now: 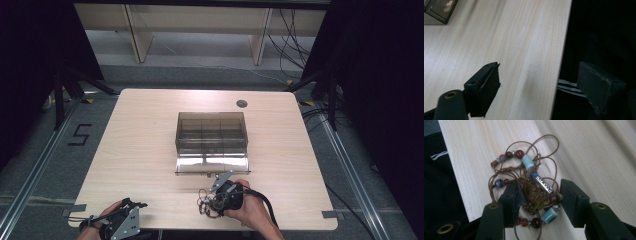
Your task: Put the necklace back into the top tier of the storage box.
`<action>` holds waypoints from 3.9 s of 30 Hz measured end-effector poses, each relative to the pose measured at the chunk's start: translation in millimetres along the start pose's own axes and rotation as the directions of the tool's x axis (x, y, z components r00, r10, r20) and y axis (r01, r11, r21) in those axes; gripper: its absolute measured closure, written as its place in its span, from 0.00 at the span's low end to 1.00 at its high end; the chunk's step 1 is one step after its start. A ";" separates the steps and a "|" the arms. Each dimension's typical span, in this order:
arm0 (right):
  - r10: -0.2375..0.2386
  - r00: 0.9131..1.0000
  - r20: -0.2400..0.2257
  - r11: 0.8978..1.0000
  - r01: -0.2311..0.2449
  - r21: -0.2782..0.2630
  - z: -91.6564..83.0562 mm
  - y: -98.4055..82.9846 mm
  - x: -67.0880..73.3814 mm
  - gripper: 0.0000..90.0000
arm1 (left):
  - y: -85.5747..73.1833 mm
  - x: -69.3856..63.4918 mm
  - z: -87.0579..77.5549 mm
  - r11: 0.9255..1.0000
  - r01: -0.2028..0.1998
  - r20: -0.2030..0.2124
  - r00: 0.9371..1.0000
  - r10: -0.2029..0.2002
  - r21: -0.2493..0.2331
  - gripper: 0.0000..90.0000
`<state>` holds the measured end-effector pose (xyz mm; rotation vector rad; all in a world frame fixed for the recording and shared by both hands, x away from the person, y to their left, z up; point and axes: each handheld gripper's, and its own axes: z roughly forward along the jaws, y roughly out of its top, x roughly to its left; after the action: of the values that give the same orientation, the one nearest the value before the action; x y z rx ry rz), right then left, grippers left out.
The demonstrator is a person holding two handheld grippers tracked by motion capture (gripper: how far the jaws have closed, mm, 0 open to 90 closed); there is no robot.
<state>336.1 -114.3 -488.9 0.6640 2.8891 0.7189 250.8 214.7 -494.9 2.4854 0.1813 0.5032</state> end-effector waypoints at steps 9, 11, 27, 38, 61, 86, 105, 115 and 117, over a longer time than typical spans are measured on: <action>-0.015 1.000 -0.004 1.000 0.014 -0.021 -12.0 4.6 4.9 0.59 | 0.4 -0.2 -0.2 1.000 0.003 0.012 1.000 -0.003 -0.008 0.20; -0.016 1.000 -0.001 1.000 0.016 -0.023 -12.3 5.0 5.7 0.59 | 0.4 -0.7 -0.3 1.000 0.008 0.015 1.000 -0.008 -0.005 0.20; -0.086 0.996 0.005 0.995 0.086 -0.051 -37.6 12.8 5.4 1.00 | -0.1 0.2 2.8 1.000 0.004 0.027 1.000 -0.004 -0.003 0.20; -0.114 0.993 0.030 0.989 0.116 -0.091 -59.2 22.3 6.8 1.00 | 0.2 -0.3 1.0 1.000 0.001 0.006 1.000 -0.001 0.006 0.20; -0.192 0.977 0.089 0.972 0.202 -0.121 -121.5 54.3 7.9 1.00 | -0.9 1.7 1.2 1.000 0.002 0.018 1.000 -0.002 0.001 0.20; -0.244 0.963 0.116 0.960 0.257 -0.112 -170.0 89.7 9.8 1.00 | 0.7 3.7 4.5 1.000 0.003 0.058 0.998 -0.004 0.004 0.20; -0.241 0.964 0.113 0.963 0.252 -0.097 -194.5 117.3 -2.1 1.00 | 0.8 3.5 5.2 1.000 0.004 0.037 0.999 -0.004 -0.010 0.20; -0.222 0.968 0.118 0.967 0.234 -0.099 -199.9 128.3 -12.1 1.00 | 0.9 3.4 4.3 1.000 0.004 0.037 0.999 -0.004 -0.012 0.20; -0.218 0.969 0.119 0.968 0.230 -0.098 -200.1 130.5 -14.9 1.00 | 1.0 1.8 4.5 1.000 0.020 0.040 0.999 -0.019 -0.020 0.20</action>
<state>362.7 -102.2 -251.3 0.3435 2.7423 0.7799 254.2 212.0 -497.2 2.4693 0.1835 0.4445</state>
